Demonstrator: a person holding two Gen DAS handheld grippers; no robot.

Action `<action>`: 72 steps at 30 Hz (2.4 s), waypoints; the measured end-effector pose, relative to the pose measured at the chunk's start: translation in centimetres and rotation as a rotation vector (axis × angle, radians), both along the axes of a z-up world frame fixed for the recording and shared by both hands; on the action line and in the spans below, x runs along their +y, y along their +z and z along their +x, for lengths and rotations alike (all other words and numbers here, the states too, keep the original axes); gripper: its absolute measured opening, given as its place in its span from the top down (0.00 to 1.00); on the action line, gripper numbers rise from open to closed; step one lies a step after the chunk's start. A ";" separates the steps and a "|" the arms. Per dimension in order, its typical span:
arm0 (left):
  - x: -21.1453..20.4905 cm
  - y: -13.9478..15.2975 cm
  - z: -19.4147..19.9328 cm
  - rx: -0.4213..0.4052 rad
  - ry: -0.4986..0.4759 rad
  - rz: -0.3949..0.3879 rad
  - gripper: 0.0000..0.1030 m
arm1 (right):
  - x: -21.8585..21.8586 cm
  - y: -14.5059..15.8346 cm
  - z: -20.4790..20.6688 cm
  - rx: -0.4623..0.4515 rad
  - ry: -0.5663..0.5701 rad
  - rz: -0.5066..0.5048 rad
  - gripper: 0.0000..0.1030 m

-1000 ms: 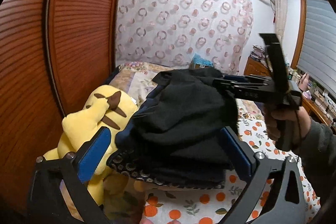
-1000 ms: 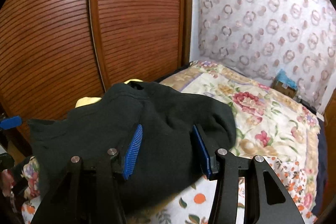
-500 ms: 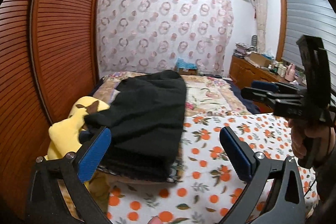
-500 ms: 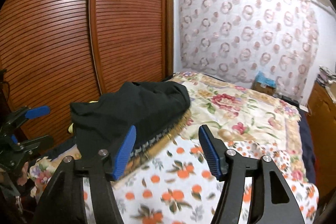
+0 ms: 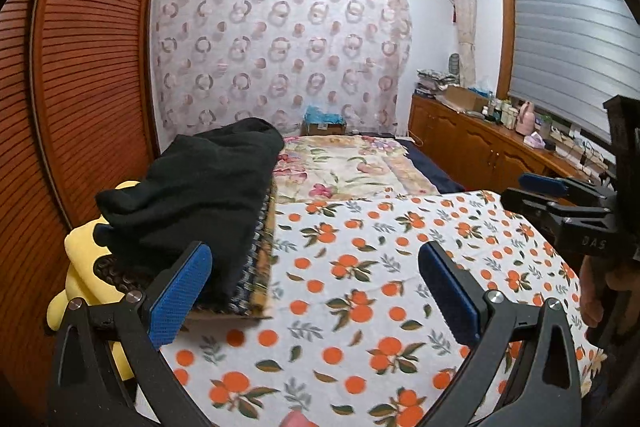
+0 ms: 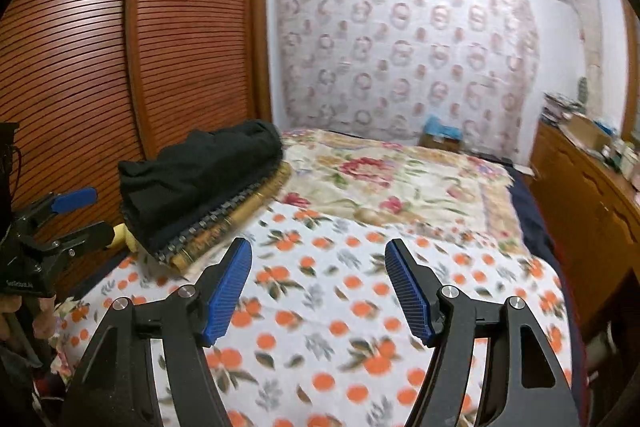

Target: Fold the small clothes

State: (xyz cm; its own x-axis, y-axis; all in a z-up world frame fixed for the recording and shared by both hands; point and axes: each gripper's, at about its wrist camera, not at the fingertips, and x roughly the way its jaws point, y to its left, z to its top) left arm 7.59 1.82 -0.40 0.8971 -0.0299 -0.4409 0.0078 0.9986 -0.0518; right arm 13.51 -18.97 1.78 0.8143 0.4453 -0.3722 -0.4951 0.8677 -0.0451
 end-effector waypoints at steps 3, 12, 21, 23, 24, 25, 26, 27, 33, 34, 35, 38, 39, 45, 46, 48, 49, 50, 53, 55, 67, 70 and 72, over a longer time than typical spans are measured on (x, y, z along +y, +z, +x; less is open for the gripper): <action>-1.3 -0.1 -0.4 0.005 -0.017 -0.005 0.00 | -0.8 0.4 -1.9 0.001 -0.041 0.026 0.31; -4.2 1.7 -0.6 -0.014 -0.037 0.011 0.00 | -2.6 2.1 -7.4 -0.048 -0.140 0.071 0.31; -5.5 4.4 -1.8 -0.067 -0.042 0.020 0.00 | -2.7 2.1 -10.6 -0.101 -0.194 0.098 0.19; -5.6 4.7 -2.0 -0.075 -0.042 0.022 0.00 | -2.3 1.9 -10.9 -0.111 -0.205 0.098 0.19; -5.6 4.8 -2.2 -0.080 -0.045 0.025 0.00 | -2.1 1.7 -10.9 -0.116 -0.215 0.095 0.19; -5.6 4.9 -2.3 -0.082 -0.045 0.027 0.00 | -2.0 1.6 -11.0 -0.119 -0.219 0.095 0.19; -5.7 5.0 -2.3 -0.084 -0.045 0.028 0.00 | -1.8 1.6 -11.1 -0.120 -0.217 0.097 0.19; -5.8 5.0 -2.3 -0.086 -0.044 0.029 0.00 | -1.6 1.3 -11.2 -0.121 -0.217 0.098 0.19; -6.0 5.0 -2.3 -0.078 -0.044 0.030 0.00 | -2.2 0.6 -11.2 -0.127 -0.220 0.100 0.19; -6.0 5.0 -2.3 -0.078 -0.043 0.031 0.00 | -2.3 0.6 -11.2 -0.127 -0.218 0.100 0.19; -6.0 5.0 -2.3 -0.077 -0.043 0.030 0.00 | -2.4 0.6 -11.0 -0.125 -0.219 0.101 0.19; -6.0 5.1 -2.3 -0.079 -0.042 0.033 0.00 | -2.4 0.6 -10.9 -0.122 -0.221 0.103 0.19; -6.0 5.1 -2.3 -0.079 -0.042 0.033 0.00 | -2.5 0.6 -10.8 -0.123 -0.222 0.103 0.19; -6.0 5.0 -2.2 -0.078 -0.041 0.034 0.00 | -2.9 0.6 -10.4 -0.123 -0.219 0.105 0.19; -6.0 5.0 -2.2 -0.078 -0.041 0.034 0.00 | -3.0 0.6 -10.4 -0.123 -0.219 0.106 0.19; -6.0 5.0 -2.2 -0.078 -0.043 0.033 0.00 | -3.2 0.5 -10.4 -0.123 -0.218 0.106 0.19; -6.0 5.0 -2.2 -0.078 -0.042 0.034 0.00 | -3.2 0.4 -10.4 -0.124 -0.218 0.106 0.19; -6.0 5.0 -2.2 -0.078 -0.042 0.035 0.00 | -3.2 0.4 -10.4 -0.124 -0.218 0.106 0.19; -5.9 4.9 -2.2 -0.078 -0.043 0.034 0.00 | -3.4 0.4 -10.2 -0.123 -0.218 0.105 0.19; -6.0 4.9 -2.2 -0.078 -0.043 0.034 0.00 | -3.6 0.3 -10.2 -0.122 -0.216 0.105 0.19; -5.9 4.8 -2.2 -0.077 -0.041 0.036 0.00 | -4.1 0.2 -10.0 -0.127 -0.216 0.098 0.19; -5.9 4.8 -2.2 -0.076 -0.041 0.039 0.00 | -4.3 0.2 -9.8 -0.128 -0.216 0.098 0.19; -6.0 4.8 -2.2 -0.076 -0.043 0.038 0.00 | -4.4 0.2 -9.7 -0.128 -0.216 0.099 0.19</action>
